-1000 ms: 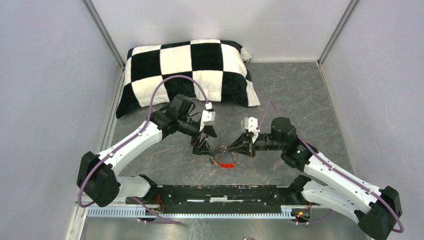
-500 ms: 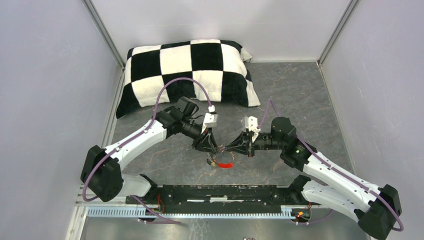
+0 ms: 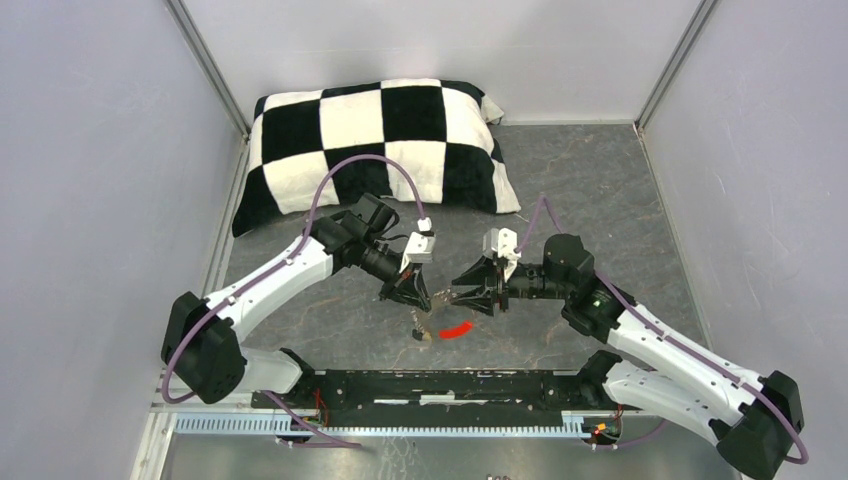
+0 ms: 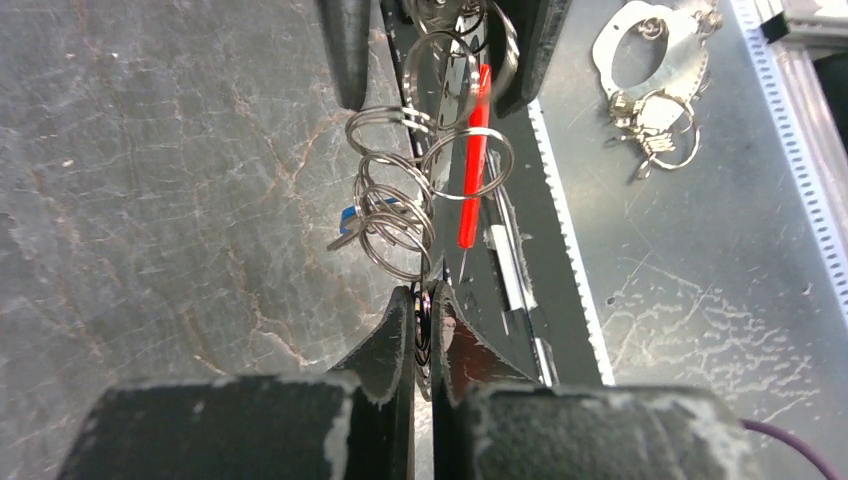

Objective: Put the keys on the keyring

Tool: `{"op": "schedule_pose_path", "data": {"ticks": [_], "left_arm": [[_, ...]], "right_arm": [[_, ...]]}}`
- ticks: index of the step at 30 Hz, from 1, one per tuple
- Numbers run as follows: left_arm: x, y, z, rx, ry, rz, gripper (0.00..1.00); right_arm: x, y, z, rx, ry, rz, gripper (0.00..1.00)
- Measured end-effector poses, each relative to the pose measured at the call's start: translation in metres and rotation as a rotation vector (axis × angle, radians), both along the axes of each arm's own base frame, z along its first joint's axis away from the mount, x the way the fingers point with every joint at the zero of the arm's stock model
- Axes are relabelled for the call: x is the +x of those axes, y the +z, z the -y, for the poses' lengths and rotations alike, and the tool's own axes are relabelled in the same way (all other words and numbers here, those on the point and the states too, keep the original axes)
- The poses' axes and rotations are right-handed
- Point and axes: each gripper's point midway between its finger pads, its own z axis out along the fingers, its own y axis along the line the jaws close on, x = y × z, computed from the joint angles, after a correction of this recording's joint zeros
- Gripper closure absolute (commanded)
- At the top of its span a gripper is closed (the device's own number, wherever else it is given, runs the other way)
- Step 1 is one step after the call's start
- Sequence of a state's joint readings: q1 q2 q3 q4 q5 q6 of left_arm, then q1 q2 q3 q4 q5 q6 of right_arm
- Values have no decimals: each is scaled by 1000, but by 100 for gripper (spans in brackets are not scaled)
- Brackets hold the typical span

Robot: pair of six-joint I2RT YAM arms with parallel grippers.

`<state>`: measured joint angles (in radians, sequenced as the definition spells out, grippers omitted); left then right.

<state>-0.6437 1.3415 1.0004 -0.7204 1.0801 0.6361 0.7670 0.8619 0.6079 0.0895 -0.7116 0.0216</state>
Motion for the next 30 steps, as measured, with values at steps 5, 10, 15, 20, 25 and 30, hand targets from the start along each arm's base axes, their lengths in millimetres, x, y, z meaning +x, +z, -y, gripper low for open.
{"op": "schedule_pose_path", "data": {"ticks": [5,10,15,20,25,30], "left_arm": [[7,12,-7,-3,-71,178,98],[11,31,-17,-33,-142,397,98],[0,47,-27,-69,-266,591,98],[-23,49,-37,-91,-410,705,98],[-38,60,-45,-140,-508,854,98],[-46,73,-49,-203,-574,995,98]], "right_arm": [[6,12,7,2,-72,7,16],[12,46,13,57,-141,36,3],[17,66,17,95,-181,49,5],[26,61,17,84,-198,41,11],[21,54,5,81,-91,27,13],[0,39,-6,92,56,22,12]]}}
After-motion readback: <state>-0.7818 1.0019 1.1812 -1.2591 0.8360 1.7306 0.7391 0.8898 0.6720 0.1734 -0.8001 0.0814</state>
